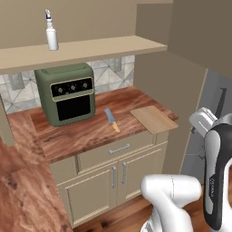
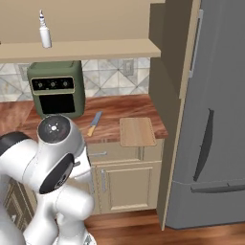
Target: Move the cutting board and knife to the sink. Then move spray from the cabinet to the counter.
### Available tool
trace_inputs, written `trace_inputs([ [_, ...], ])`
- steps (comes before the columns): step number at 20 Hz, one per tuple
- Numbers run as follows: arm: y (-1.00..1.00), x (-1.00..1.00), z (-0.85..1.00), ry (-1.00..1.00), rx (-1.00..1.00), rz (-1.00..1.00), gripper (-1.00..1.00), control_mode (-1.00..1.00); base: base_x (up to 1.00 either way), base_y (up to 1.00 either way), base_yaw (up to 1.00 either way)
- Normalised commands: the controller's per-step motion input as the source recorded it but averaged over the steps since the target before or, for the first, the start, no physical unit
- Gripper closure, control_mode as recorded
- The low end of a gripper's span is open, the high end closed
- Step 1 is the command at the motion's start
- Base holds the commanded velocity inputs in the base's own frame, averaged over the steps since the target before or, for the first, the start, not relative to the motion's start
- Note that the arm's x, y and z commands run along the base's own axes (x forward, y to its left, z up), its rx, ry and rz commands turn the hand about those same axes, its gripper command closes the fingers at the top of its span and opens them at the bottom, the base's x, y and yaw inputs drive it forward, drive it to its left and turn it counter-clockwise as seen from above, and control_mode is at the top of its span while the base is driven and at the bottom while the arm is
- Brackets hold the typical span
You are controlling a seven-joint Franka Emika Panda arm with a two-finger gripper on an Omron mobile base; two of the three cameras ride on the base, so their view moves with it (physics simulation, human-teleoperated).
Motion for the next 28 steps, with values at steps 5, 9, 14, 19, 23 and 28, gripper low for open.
trace_inputs([
  [5,0.01,0.02,-0.52,-0.28,0.14,-0.20,-1.00,-1.00,0.00,0.00,0.00],
  [9,0.00,0.07,-0.50,-0.30,0.01,-0.04,-1.00,-1.00,0.00,0.00,0.00],
  [14,0.00,0.21,-0.56,-0.28,-0.02,0.01,-1.00,-1.00,0.00,0.00,0.00],
  [19,0.00,0.38,-0.52,-0.18,0.00,0.06,-1.00,-1.00,0.00,0.00,0.00],
  [23,0.00,0.35,-0.63,-0.11,0.01,0.02,-1.00,-1.00,0.00,0.00,0.00],
  [28,0.05,0.29,-0.56,-0.07,0.05,0.00,-1.00,-1.00,0.00,0.00,0.00],
])
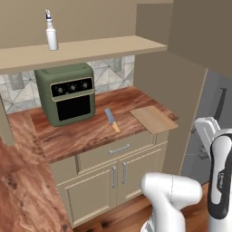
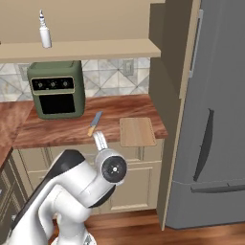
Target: Move the cutting board and knife to the sink. Then move spray from the cabinet to the counter.
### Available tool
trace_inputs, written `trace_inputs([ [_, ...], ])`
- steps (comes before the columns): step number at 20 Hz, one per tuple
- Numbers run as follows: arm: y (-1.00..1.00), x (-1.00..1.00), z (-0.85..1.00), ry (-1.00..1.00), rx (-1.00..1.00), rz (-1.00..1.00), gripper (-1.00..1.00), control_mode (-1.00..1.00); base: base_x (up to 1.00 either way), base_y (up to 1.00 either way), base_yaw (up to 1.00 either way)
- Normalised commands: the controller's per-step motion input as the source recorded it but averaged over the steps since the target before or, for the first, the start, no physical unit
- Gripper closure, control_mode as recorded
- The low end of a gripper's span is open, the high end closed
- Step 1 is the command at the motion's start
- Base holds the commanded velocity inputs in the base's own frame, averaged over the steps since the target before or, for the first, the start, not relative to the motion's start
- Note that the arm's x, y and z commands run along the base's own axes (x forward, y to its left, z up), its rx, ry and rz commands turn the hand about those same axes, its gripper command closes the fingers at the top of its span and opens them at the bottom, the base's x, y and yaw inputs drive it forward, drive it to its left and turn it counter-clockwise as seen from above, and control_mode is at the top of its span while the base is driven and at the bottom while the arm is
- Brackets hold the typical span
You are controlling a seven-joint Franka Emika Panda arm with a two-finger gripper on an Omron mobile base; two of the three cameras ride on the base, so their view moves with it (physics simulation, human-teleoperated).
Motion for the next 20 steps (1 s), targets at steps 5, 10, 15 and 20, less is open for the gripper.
trace_inputs([
  [5,0.08,0.46,-0.40,-0.08,0.00,0.00,-1.00,-1.00,0.00,0.00,0.00],
  [10,0.03,0.58,-0.37,-0.04,0.00,0.00,-1.00,-1.00,0.00,0.00,0.00],
  [15,0.00,0.60,-0.32,-0.04,0.01,0.00,-1.00,-1.00,0.00,0.00,0.00],
  [20,0.00,0.69,-0.22,0.00,0.06,0.00,-1.00,-1.00,0.00,0.00,0.00],
])
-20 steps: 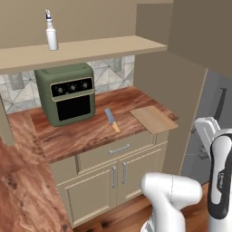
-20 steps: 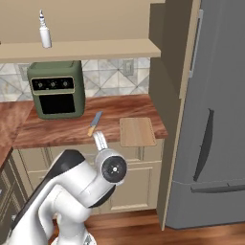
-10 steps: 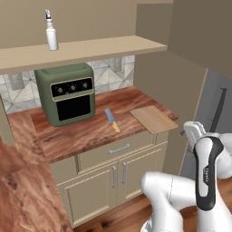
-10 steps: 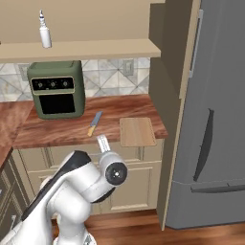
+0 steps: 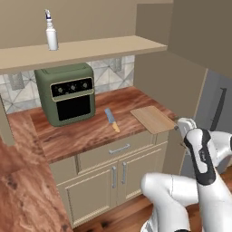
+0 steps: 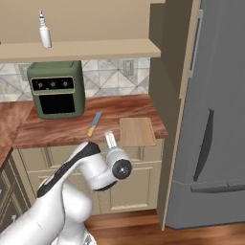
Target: Move the cutting board and knife to the sink. Then move spray from the cabinet to the counter.
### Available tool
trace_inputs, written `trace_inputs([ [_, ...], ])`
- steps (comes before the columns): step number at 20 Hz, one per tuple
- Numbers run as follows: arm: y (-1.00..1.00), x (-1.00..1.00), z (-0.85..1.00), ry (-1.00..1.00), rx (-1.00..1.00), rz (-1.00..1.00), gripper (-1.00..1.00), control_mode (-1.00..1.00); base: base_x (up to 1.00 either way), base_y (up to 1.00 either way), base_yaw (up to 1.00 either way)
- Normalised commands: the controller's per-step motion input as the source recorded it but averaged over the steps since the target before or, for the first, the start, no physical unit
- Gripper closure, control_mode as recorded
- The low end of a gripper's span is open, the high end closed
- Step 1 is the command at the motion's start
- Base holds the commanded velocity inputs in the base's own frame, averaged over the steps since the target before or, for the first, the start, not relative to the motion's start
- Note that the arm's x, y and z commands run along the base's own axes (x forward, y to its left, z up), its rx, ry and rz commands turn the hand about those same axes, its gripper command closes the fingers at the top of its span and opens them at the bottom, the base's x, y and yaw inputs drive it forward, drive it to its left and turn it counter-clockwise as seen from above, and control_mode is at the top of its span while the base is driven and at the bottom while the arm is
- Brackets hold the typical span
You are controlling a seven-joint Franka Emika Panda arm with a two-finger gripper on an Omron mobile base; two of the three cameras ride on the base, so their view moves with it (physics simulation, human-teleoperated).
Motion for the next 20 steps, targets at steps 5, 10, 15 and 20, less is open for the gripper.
trace_inputs([
  [5,0.00,0.59,-0.29,0.00,0.09,0.00,-1.00,-1.00,0.00,0.00,0.00],
  [10,-0.01,0.30,-0.35,0.00,0.10,0.00,-1.00,-1.00,0.00,0.00,0.00],
  [15,0.00,0.24,-0.16,-0.03,0.03,0.00,-1.00,-1.00,0.00,0.00,0.00],
  [20,0.00,0.22,-0.04,-0.08,0.00,0.00,-1.00,-1.00,0.00,0.00,0.00],
])
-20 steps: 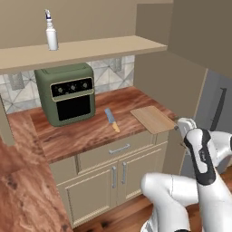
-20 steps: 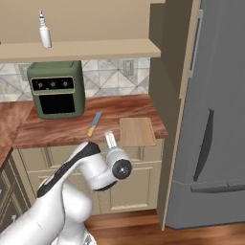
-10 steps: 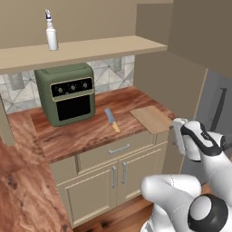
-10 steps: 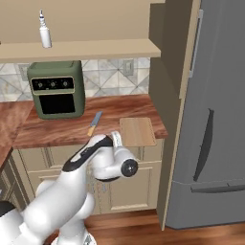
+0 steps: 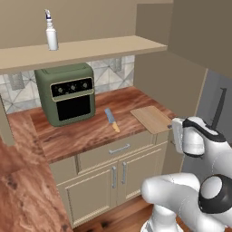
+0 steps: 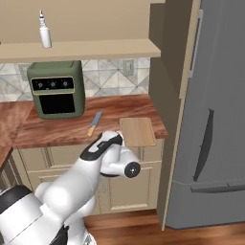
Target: Move the cutting board and knife to the sink. Then move spray from the cabinet to the counter.
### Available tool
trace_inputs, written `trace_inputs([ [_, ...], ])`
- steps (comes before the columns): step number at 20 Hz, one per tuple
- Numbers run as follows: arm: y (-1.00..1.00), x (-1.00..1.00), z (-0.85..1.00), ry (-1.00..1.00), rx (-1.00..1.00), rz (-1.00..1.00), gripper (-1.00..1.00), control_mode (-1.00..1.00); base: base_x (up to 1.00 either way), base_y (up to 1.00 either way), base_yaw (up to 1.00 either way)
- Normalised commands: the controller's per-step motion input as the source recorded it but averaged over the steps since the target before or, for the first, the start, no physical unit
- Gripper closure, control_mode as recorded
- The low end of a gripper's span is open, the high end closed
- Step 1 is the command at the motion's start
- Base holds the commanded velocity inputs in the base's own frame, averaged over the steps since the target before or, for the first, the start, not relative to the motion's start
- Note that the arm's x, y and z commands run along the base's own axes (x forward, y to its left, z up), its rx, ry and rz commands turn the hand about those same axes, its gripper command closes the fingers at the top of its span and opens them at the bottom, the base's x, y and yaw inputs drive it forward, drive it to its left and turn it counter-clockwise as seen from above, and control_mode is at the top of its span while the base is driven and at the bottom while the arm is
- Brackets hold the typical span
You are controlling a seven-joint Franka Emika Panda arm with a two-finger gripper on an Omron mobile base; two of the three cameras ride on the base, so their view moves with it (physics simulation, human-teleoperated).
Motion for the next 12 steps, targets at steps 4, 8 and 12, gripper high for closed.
trace_inputs([
  [4,-0.05,0.13,-0.07,-0.02,0.00,0.00,-1.00,-1.00,0.00,0.00,0.00],
  [8,-0.08,0.20,-0.13,0.00,0.00,0.00,-1.00,-1.00,0.00,0.00,0.00],
  [12,-0.06,0.39,-0.10,0.00,0.00,0.00,-1.00,-1.00,0.00,0.00,0.00],
])
